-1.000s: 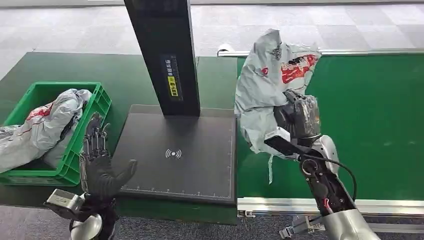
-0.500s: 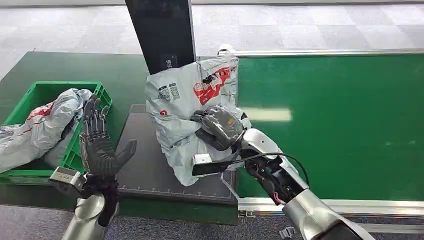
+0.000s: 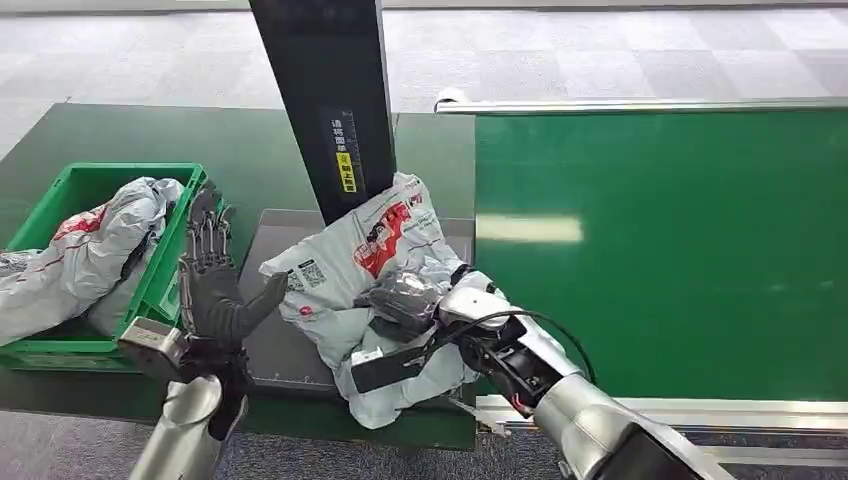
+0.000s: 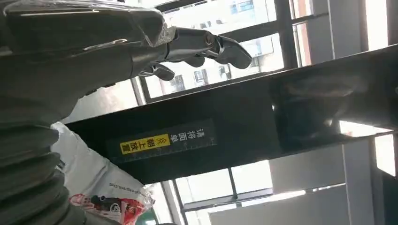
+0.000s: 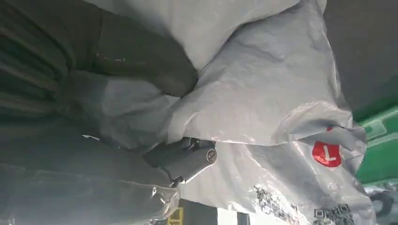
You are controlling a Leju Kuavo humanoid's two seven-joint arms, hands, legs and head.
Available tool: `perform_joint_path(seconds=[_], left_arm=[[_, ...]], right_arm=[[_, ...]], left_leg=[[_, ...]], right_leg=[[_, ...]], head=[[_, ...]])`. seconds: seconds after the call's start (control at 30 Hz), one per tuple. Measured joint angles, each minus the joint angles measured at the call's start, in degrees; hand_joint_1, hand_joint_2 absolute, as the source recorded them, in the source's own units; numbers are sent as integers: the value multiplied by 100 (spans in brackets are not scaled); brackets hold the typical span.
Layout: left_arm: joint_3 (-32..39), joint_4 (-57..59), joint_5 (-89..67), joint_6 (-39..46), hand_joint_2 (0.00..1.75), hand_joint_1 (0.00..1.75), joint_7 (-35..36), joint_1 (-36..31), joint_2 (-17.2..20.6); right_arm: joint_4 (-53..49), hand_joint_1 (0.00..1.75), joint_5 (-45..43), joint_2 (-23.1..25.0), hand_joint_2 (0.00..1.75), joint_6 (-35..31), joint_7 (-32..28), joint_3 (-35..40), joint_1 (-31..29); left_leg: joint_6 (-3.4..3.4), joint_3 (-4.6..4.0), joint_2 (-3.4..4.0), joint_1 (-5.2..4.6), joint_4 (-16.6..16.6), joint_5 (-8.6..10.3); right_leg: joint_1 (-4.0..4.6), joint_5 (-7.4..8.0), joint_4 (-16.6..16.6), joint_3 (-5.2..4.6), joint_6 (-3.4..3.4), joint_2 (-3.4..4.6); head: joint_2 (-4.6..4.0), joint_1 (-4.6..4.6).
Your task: Moved the parcel from conveyor to table for the left to box.
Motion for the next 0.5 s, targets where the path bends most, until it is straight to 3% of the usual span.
perform_joint_path(seconds=[0.03,0.07,0.1,0.13,0.27,0.4,0.5], left_arm=[[-2,35,0,-7,175,0,2,-27,-13],[-4,70,0,-7,175,0,4,-52,-24],[-4,101,0,-15,175,0,9,-78,-31],[-7,133,0,-20,175,0,11,-100,-37],[-9,212,15,-22,175,0,13,-148,-46],[-9,234,20,-22,175,0,13,-155,-55],[-9,234,35,-7,175,0,13,-146,-57]], right_arm=[[26,175,-2,15,175,-109,-4,26,2],[46,86,4,50,175,-271,-5,55,3],[59,86,33,72,175,-463,-2,77,7],[77,0,80,96,175,-644,22,103,7],[131,0,184,149,175,-1179,312,138,7],[208,0,-37,151,175,-1198,751,70,3],[245,0,-410,107,175,-1187,747,-151,-9]], left_leg=[[0,0,0,0,0,0],[0,0,1,0,0,0],[0,-1,1,0,0,0],[0,-1,1,0,0,0],[0,-1,1,0,0,0],[0,-1,-1,0,0,0],[0,-1,-1,-1,1,0]], right_leg=[[0,0,0,0,0,0],[0,0,0,-2,0,0],[0,0,0,-2,0,0],[0,0,0,-2,0,0],[0,0,0,-3,0,0],[0,0,0,-2,0,0],[-1,0,0,0,0,0]], head=[[0,-2],[0,0],[0,-2],[0,0],[0,0],[0,0],[0,0]])
